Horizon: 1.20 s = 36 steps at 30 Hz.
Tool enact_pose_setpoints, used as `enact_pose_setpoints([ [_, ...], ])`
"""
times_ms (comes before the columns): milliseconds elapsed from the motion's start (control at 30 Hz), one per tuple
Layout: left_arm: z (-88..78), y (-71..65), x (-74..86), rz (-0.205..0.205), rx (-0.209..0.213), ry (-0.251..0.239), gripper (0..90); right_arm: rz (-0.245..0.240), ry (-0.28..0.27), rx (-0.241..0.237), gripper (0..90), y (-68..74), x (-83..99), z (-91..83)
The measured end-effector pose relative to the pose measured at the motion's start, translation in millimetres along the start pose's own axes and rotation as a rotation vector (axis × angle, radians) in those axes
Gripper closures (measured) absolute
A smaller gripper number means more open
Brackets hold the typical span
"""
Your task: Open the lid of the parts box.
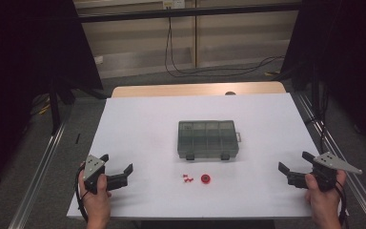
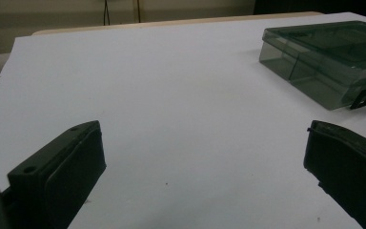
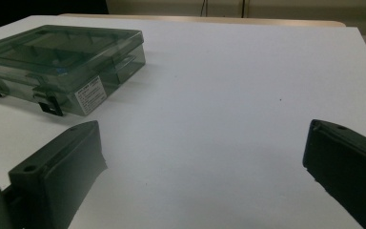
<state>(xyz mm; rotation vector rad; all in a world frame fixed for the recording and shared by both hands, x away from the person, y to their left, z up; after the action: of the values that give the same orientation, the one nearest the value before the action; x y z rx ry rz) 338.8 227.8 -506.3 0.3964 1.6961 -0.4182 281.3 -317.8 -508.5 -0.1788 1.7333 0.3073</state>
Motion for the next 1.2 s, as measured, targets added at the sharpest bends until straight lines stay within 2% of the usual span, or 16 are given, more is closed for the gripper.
enact_pose_setpoints([
  [200,5.1,-5.9,-7.6,0.005,0.021,-0.023,0.0,-0.010,-0.004,-0.006,0.0,1.2,-2.5,-0.7],
  [233,6.7,-10.8,-9.9,-0.020,0.034,-0.038,0.0,-0.008,-0.006,-0.011,0.0,2.7,-3.5,-0.7],
  [300,7.1,-14.1,-11.5,0.006,0.046,-0.029,0.0,-0.006,-0.008,-0.016,0.0,5.2,-5.6,0.3],
  [400,9.3,-19.6,-14.2,0.021,0.048,-0.029,0.0,-0.013,-0.018,-0.024,0.0,8.8,-10.0,1.7],
  [433,10.9,-22.7,-15.5,0.025,0.061,-0.031,0.0,-0.008,-0.020,-0.029,0.0,10.4,-11.3,2.3],
  [467,15.1,-28.4,-16.7,0.051,0.085,-0.021,0.0,-0.016,-0.022,-0.035,0.2,11.4,-12.3,3.4],
  [533,18.4,-31.4,-17.9,0.051,0.095,-0.025,0.0,-0.020,-0.019,-0.034,0.5,12.5,-12.8,4.6],
  [633,26.9,-39.4,-23.2,0.025,0.122,-0.026,0.0,-0.031,-0.024,-0.060,1.1,22.2,-18.3,10.7],
  [800,31.8,-49.0,-25.1,0.024,0.158,-0.018,0.4,-0.042,-0.039,-0.091,2.1,36.3,-28.0,16.4],
  [900,37.2,-57.2,-25.5,0.008,0.189,-0.009,0.3,-0.051,-0.047,-0.125,3.3,47.2,-36.1,23.4],
  [967,39.1,-58.4,-25.6,0.002,0.187,-0.005,0.5,-0.048,-0.046,-0.132,3.9,48.9,-37.9,26.2],
  [1033,41.7,-61.7,-26.7,-0.005,0.207,-0.004,0.6,-0.045,-0.048,-0.160,5.4,53.3,-45.4,35.1],
  [1100,46.4,-67.0,-29.3,-0.016,0.212,-0.009,1.2,-0.048,-0.049,-0.169,5.7,56.6,-50.5,40.6],
  [1133,48.2,-68.0,-30.0,-0.006,0.217,-0.007,1.1,-0.050,-0.053,-0.176,6.0,58.2,-52.9,43.2],
  [1200,50.4,-70.3,-30.8,-0.012,0.219,-0.012,1.4,-0.046,-0.057,-0.187,6.5,61.2,-56.6,47.8],
])
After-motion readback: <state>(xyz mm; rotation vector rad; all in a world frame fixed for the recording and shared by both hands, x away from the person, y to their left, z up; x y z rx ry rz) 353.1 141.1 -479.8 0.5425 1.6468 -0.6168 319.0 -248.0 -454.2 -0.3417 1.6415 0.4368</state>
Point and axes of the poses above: each handheld gripper's, and its own axes: z roughly forward along the jaws, x roughly out of its underside, y roughly to its left, the point moved 9 cm from there along z, roughly forward along the jaws, and after that the axes turned 14 degrees about -y, right-handed, at the moved point
